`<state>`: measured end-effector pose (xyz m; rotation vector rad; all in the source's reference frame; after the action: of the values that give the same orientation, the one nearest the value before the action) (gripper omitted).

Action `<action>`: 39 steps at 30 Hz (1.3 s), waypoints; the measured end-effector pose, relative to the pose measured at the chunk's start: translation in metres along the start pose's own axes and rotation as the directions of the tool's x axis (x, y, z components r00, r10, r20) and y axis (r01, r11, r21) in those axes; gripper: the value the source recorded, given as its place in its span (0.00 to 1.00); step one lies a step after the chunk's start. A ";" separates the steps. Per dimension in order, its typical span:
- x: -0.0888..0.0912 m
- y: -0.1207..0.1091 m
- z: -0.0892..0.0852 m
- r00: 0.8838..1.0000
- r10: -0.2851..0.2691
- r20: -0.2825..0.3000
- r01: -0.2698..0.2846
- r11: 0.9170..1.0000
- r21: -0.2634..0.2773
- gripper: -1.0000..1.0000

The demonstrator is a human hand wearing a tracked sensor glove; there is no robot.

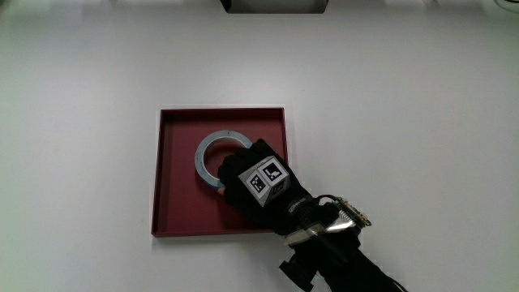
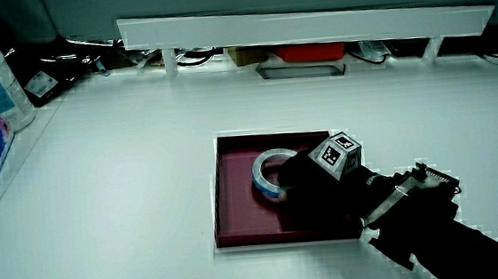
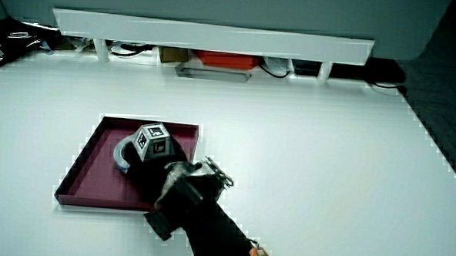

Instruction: Place blue tape

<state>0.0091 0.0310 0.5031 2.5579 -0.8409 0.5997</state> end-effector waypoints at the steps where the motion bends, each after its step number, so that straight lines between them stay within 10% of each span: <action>1: 0.002 0.000 -0.001 1.000 -0.005 0.004 0.005 1.000 0.012 0.50; 18: 0.009 -0.005 0.005 0.998 -0.033 -0.062 0.032 0.999 -0.016 0.23; 28: -0.007 -0.036 0.058 0.983 0.011 -0.185 -0.018 0.999 -0.036 0.00; 33: -0.018 -0.058 0.076 0.988 0.008 -0.156 -0.033 0.987 -0.158 0.00; 39: -0.046 -0.093 0.127 0.974 0.057 -0.221 -0.097 0.980 -0.175 0.00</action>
<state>0.0691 0.0619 0.3538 2.2544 -0.8792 0.7691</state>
